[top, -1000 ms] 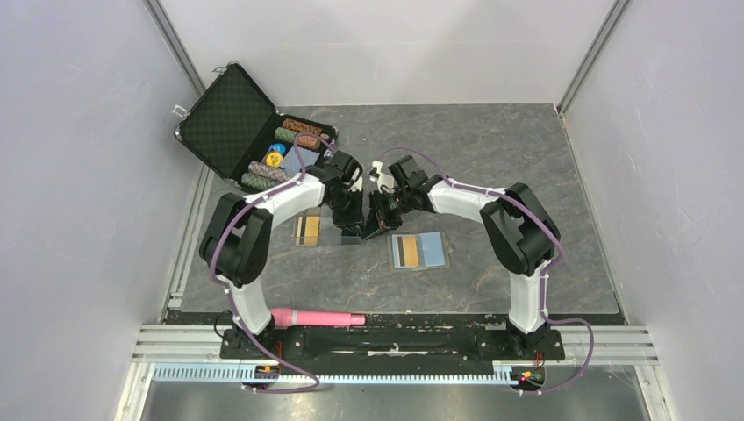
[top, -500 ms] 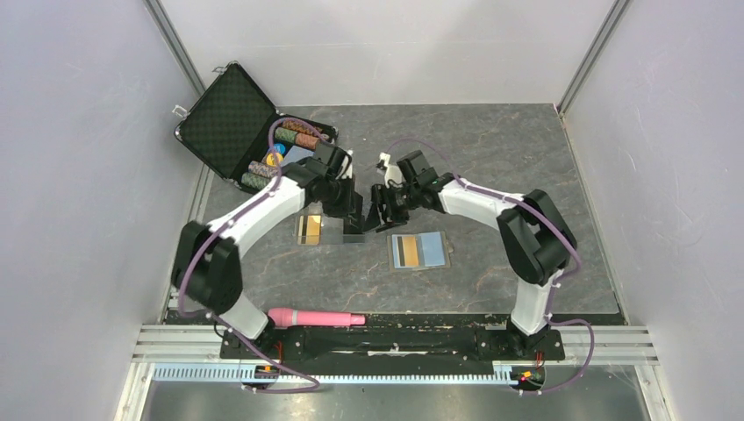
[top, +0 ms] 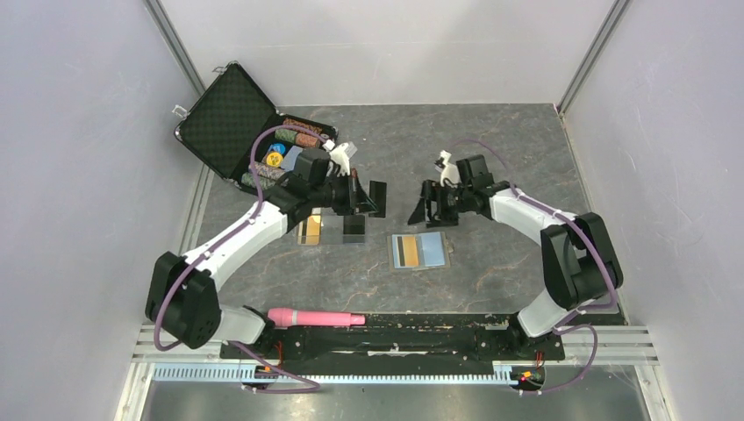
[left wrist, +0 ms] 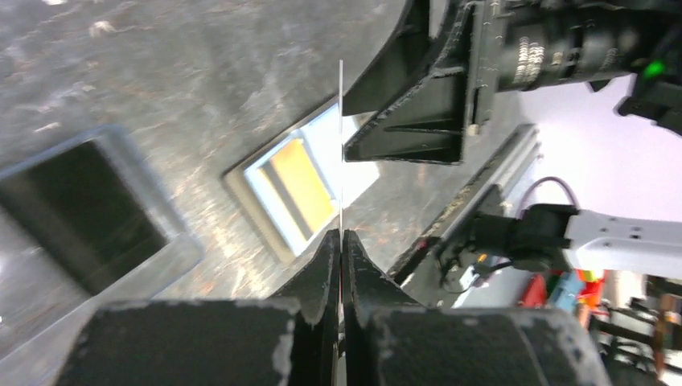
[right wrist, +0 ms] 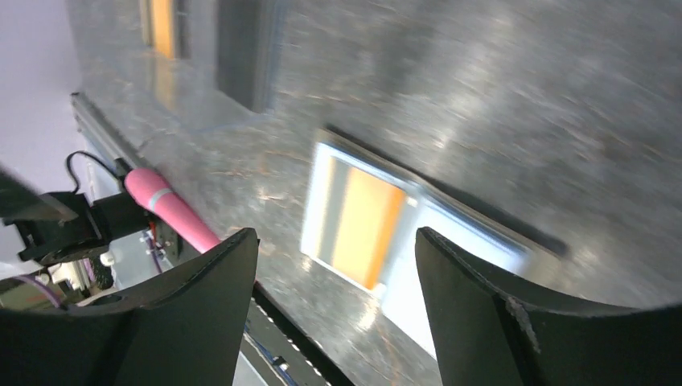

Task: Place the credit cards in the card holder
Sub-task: Pick up the credit card from the storage box, then insert the credit card into the card holder.

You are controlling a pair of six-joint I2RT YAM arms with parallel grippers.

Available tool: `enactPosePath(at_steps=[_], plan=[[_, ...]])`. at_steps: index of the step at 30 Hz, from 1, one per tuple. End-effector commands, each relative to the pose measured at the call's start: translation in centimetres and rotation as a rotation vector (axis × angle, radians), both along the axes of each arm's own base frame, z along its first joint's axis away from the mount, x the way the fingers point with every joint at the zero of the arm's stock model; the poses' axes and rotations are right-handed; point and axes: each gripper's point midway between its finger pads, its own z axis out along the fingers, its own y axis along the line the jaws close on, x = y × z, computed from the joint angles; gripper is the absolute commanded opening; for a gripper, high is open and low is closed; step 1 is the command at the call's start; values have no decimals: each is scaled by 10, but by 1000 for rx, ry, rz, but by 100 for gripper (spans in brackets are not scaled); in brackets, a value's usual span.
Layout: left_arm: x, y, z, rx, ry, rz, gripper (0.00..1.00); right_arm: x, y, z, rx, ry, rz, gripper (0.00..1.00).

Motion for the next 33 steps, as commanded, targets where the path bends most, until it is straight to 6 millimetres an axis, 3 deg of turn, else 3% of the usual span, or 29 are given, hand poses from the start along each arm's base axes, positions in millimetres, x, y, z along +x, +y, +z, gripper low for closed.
enactPosePath(at_steps=[1,7,11,16,23,33], plan=[[1,-43,34,-298,5,-97,2,-4,-46,-13,-75,-1,-69,75],[-2,-70,13,-322,107,-152,2,-17,-99,-39,-194,54,-154,76],[-3,-82,-9,-301,194,-167,2,-38,-111,-59,-237,108,-147,75],[-6,-91,-36,-256,283,-173,2,-63,-101,-75,-170,174,-128,62],[-11,-87,-74,-140,377,-146,2,-81,-79,-78,-87,224,-103,43],[-26,-71,-104,24,414,-119,2,-103,-54,-82,0,304,-102,34]])
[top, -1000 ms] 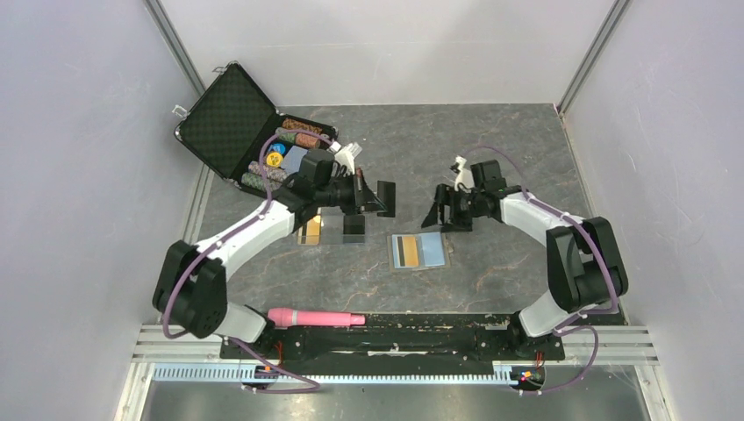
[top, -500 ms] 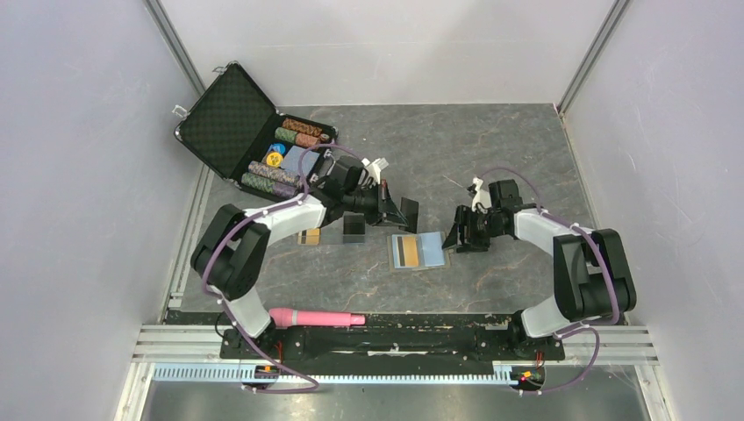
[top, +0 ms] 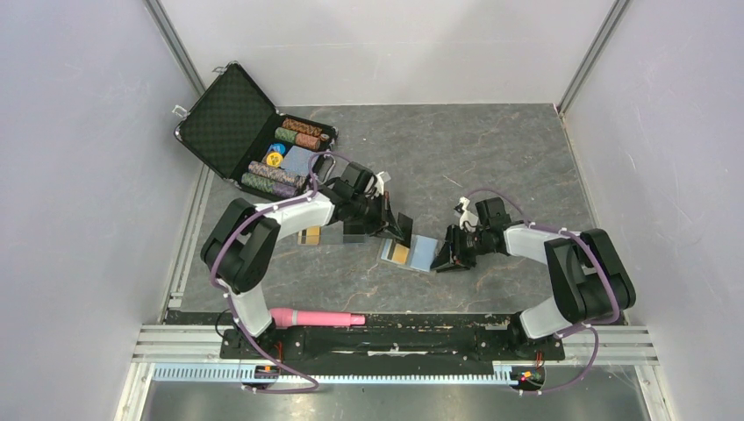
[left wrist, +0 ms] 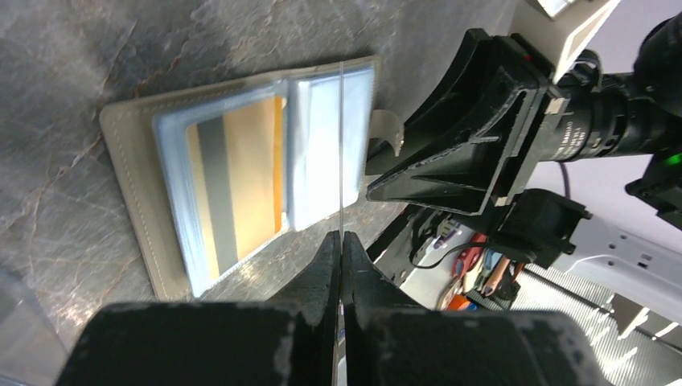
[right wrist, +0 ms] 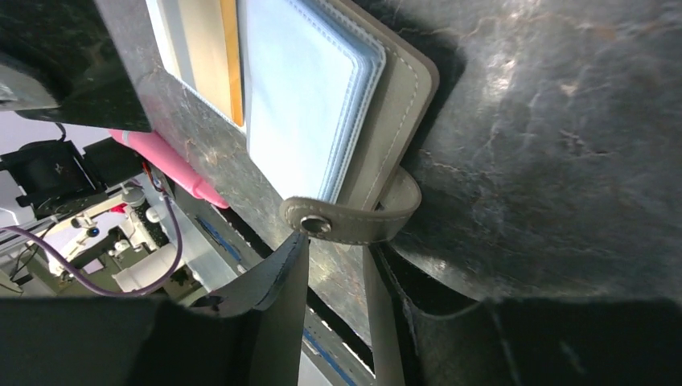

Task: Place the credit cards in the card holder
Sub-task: Insert the credit card into the card holder.

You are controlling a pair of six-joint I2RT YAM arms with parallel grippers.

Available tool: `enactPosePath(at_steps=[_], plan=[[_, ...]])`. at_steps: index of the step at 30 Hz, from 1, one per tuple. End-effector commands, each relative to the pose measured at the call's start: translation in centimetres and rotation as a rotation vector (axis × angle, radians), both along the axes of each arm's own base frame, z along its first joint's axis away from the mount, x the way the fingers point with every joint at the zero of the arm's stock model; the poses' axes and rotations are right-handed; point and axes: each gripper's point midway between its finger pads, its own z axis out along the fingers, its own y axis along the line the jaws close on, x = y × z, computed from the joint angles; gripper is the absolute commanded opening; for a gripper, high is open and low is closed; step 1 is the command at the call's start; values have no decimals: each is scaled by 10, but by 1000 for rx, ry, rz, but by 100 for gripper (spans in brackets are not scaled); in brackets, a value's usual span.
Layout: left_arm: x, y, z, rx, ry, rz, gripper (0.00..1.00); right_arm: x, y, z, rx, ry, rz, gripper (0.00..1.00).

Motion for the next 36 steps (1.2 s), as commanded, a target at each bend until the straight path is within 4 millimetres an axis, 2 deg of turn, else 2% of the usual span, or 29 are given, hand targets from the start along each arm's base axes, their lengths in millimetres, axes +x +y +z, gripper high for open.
enactPosePath(at_steps=[1,11,24,36], plan=[[-5,5,-5,63,-33,-33,2,-7,3,-11,-12,30,-17,34],[-24,5,-23,81,4,-83,2,-4,3,-12,-16,27,-11,34],[-27,2,-48,87,-38,-168,2,-4,4,-11,-10,18,1,33],[-27,-5,-48,48,-52,-216,2,-2,4,-10,-12,14,1,33]])
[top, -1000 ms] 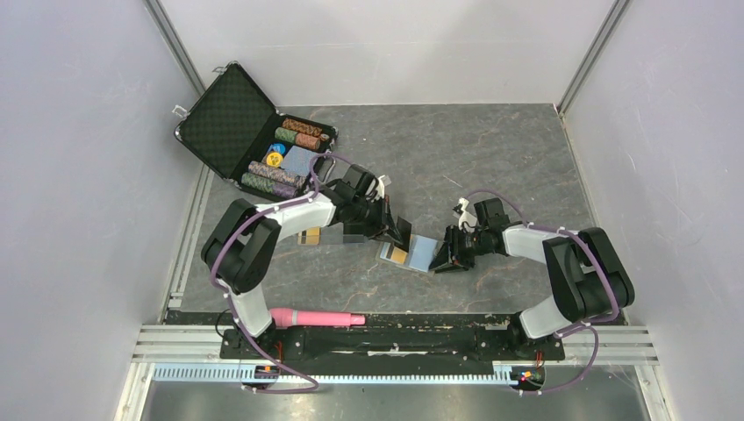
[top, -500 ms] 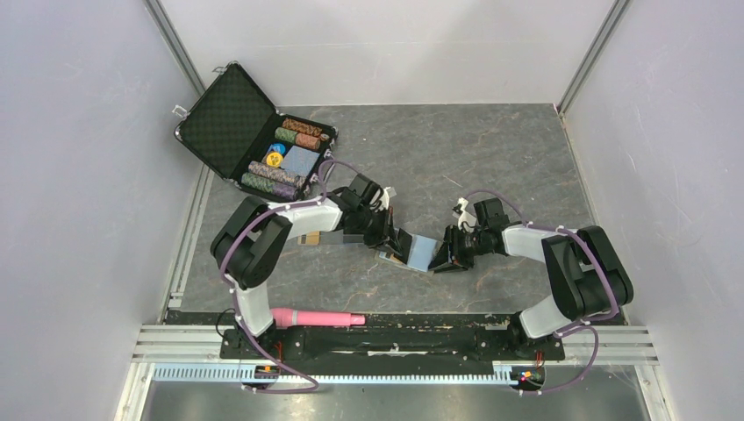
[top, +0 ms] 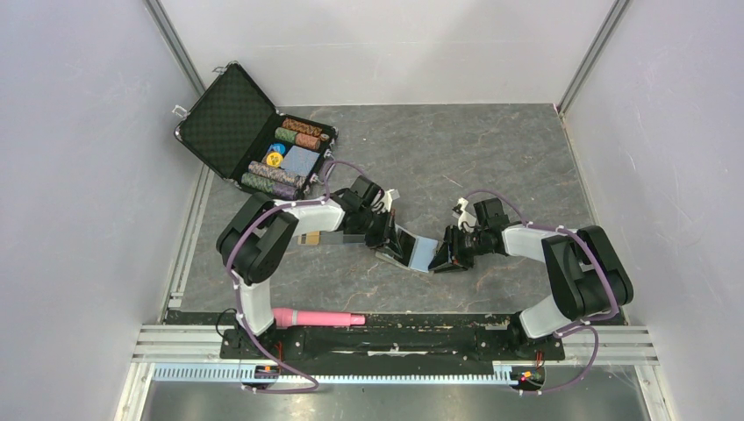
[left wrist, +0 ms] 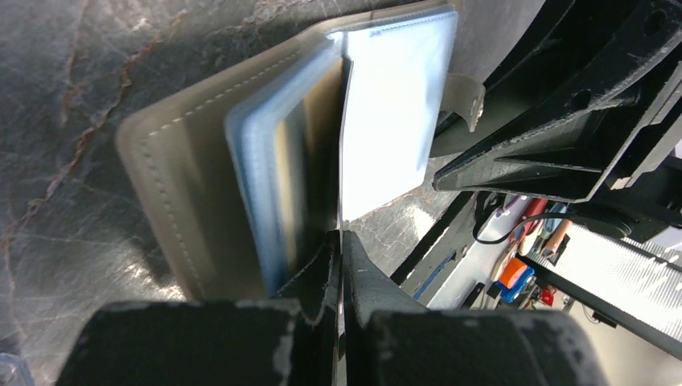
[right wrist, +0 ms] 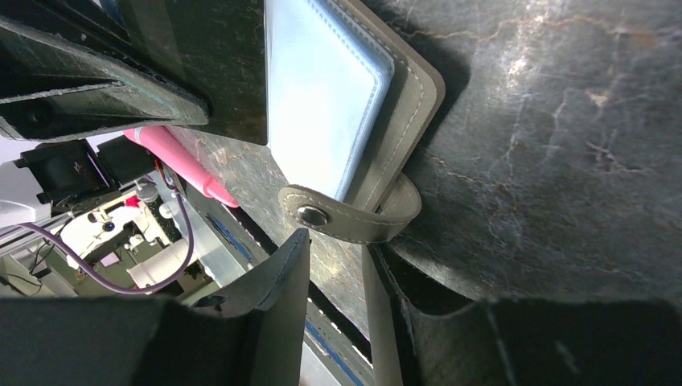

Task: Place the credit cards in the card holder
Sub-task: Insert the credit card into the card holder.

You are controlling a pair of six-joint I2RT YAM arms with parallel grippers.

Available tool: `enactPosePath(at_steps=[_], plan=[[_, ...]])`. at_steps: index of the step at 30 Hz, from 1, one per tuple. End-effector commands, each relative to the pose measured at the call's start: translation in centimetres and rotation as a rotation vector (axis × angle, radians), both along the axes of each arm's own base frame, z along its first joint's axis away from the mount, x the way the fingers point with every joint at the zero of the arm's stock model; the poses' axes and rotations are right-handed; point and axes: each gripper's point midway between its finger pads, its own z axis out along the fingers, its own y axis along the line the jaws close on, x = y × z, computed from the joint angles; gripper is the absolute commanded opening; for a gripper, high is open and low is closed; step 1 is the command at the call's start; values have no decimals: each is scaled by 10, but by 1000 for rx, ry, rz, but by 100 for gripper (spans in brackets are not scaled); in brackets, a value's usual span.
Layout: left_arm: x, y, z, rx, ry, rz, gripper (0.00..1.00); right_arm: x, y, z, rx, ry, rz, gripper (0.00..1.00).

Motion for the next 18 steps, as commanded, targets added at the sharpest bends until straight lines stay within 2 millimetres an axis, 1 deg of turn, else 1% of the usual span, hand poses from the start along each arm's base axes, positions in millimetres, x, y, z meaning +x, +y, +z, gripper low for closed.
enactPosePath(at_steps=[1,8,18], plan=[[3,-10,4,-50,-47,-61,2,3,-5,-10,-54,-24,4,33],[2,-15,7,-89,-34,-62,2,4,-5,-10,-55,-28,3,32],[-3,-18,0,-99,17,-73,2,4,-6,-10,-57,-30,2,32]])
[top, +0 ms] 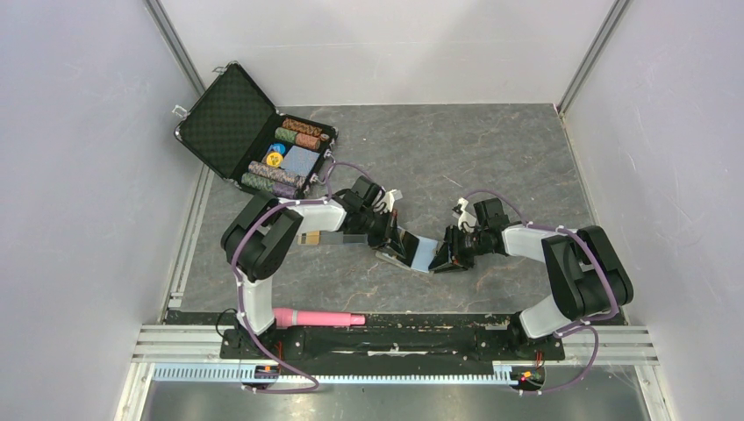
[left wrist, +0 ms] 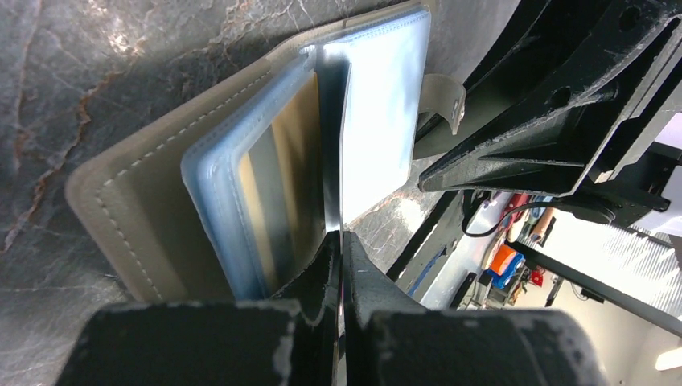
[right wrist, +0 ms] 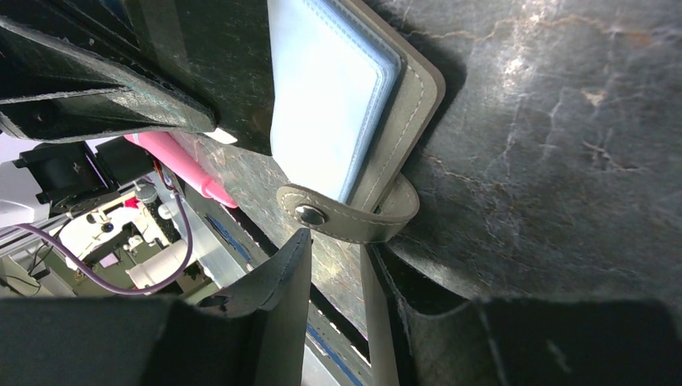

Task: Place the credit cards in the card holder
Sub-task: Insert the credit card into the card holder.

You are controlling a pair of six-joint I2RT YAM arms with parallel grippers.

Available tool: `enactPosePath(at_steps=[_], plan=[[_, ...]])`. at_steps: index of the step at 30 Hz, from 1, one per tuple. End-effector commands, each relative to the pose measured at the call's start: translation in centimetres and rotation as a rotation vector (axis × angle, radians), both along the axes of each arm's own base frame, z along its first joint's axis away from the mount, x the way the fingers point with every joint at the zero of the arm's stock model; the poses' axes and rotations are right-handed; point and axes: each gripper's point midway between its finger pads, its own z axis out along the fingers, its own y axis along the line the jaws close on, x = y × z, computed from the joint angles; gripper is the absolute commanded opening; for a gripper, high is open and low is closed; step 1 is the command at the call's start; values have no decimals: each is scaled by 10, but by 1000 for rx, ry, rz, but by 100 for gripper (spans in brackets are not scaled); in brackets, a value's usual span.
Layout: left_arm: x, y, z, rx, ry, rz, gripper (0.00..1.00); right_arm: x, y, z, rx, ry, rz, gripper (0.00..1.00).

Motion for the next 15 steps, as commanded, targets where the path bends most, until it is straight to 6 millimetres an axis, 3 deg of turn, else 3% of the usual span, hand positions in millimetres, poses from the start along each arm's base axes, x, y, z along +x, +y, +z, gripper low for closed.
enactPosePath(at_steps=[1,15], plan=[[-2,-10,1,-40,-2,-38,2,3,-6,-11,-55,-29,3,32],[-5,-14,-2,-54,29,-39,2,3,-5,-11,-51,-33,7,31]])
